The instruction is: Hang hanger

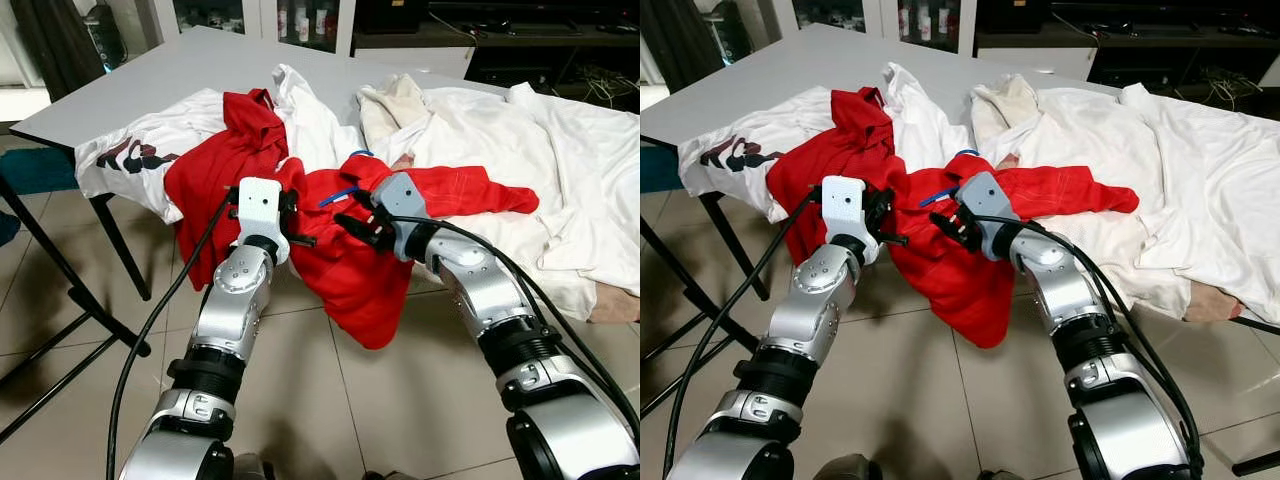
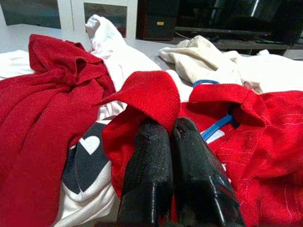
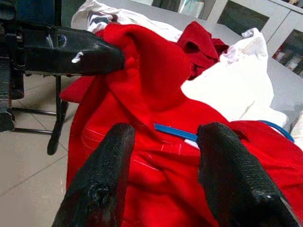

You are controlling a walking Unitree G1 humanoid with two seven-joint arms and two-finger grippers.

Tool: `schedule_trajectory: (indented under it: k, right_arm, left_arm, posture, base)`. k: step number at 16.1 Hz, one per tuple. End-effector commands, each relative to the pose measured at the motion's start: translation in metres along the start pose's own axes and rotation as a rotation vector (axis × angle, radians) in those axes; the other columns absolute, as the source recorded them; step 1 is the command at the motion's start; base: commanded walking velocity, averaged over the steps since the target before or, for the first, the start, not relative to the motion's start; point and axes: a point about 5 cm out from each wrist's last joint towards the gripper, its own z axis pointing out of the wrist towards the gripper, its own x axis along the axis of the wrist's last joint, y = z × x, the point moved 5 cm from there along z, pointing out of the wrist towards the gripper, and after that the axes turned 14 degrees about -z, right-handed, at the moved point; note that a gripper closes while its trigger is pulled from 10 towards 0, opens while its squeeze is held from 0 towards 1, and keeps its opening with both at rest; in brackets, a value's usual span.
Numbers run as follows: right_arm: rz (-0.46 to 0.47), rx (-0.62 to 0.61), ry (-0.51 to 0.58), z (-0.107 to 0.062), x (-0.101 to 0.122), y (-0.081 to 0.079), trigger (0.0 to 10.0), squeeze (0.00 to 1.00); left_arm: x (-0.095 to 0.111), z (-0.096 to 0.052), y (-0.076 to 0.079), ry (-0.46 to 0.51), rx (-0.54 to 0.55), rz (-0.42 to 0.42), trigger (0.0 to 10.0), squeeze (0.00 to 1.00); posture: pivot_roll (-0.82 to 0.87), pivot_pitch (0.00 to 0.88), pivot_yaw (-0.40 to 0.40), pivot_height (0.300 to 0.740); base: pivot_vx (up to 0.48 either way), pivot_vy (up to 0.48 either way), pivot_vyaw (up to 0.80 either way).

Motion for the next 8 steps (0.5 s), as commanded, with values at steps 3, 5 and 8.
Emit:
schedule_trajectory:
  k: [3, 5, 8]
  right_arm:
    - [-0.163, -0.031, -0.026, 0.006, 0.009, 0.013, 10.0, 0.00]
    - [-0.190, -0.008, -0.023, 0.015, 0.017, 0.013, 10.0, 0.00]
    - [-0.144, -0.043, -0.029, 0.021, 0.018, 0.018, 10.0, 0.00]
  left_arm:
    - [0.004, 0.003, 0.004, 0.003, -0.015, -0.005, 10.0, 0.00]
    - [0.003, 0.004, 0.005, 0.001, -0.019, -0.003, 10.0, 0.00]
    - [0.004, 0.004, 0.006, 0.005, -0.017, -0.007, 10.0, 0.00]
  posture:
    - [0.07, 0.000, -0.016, 0.740]
    - [0.08, 0.000, -0.017, 0.740]
    - [0.09, 0.000, -0.022, 0.740]
  base:
    - [0.000, 0.000, 0.00]
    - [0.000, 0.000, 0.00]
    - [0.000, 0.000, 0.00]
